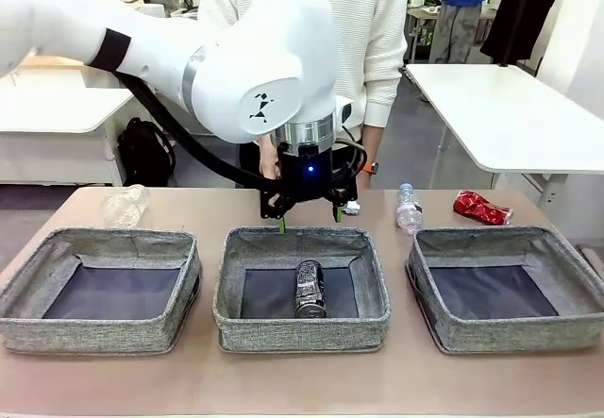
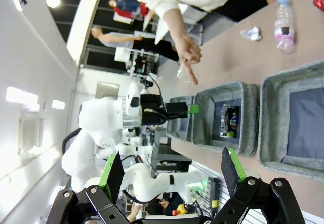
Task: Sort the waste into the appropriate baskets.
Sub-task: Place the picked waste into the Fabric basket indicated by the person.
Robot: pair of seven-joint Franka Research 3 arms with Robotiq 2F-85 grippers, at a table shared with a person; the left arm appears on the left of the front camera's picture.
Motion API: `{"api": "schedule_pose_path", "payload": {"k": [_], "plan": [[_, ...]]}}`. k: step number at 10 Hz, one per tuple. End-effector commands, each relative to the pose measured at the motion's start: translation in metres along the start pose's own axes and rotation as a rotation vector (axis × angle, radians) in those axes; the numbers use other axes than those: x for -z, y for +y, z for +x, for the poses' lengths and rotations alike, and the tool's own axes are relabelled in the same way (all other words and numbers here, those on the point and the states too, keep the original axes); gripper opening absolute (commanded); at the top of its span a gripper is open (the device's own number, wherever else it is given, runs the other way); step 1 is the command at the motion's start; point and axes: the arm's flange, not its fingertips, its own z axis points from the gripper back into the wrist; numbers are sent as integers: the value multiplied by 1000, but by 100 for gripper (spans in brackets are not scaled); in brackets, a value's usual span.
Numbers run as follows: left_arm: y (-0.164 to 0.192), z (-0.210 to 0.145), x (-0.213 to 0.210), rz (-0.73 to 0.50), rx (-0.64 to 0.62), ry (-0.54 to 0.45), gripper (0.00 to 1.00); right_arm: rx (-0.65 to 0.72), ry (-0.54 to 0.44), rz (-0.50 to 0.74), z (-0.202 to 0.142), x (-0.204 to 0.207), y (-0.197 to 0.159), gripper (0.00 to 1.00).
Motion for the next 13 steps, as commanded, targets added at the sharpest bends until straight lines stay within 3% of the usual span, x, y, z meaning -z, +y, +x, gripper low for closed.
{"api": "schedule_pose_path", "payload": {"k": [1, 3, 4, 5, 6, 8, 9, 10, 12, 13], "plan": [[9, 2, -5, -89, 61, 24, 100, -26, -9, 25, 2, 2, 0, 100], [25, -3, -28, -587, 351, 71, 100, -26, -9, 25, 2, 2, 0, 100], [48, -3, -39, -947, 525, 94, 100, -26, -9, 25, 2, 2, 0, 100], [76, 2, -44, -1268, 552, 56, 100, -26, -9, 25, 2, 2, 0, 100], [108, 6, -47, -1377, 484, 5, 100, -26, -9, 25, 2, 2, 0, 100], [178, 8, -62, -1460, 271, -16, 100, -26, -9, 25, 2, 2, 0, 100], [214, 4, -76, -1457, 97, 66, 100, -26, -9, 25, 2, 2, 0, 100], [246, -1, -89, -1362, -23, 201, 100, -26, -9, 25, 2, 2, 0, 100], [289, -7, -94, -1218, -43, 324, 100, -26, -9, 25, 2, 2, 0, 100], [311, -13, -90, -1220, -67, 301, 100, -26, -9, 25, 2, 2, 0, 100]]}}
